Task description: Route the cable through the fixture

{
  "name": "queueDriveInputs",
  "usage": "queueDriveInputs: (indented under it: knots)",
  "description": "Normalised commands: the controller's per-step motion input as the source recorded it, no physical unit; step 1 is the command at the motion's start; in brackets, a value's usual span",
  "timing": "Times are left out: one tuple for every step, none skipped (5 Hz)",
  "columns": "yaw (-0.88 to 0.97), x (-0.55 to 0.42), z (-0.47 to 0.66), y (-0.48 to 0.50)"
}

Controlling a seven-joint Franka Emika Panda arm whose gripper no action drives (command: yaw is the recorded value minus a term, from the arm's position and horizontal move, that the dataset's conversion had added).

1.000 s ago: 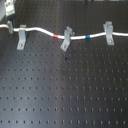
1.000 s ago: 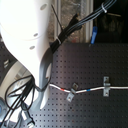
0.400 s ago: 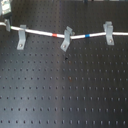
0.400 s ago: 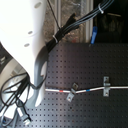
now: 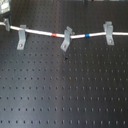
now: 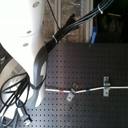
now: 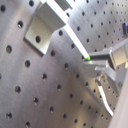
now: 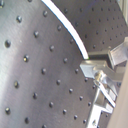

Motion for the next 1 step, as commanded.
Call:
queueDriveInputs:
  knots:
    - [0.00, 0.195, 0.00, 0.045]
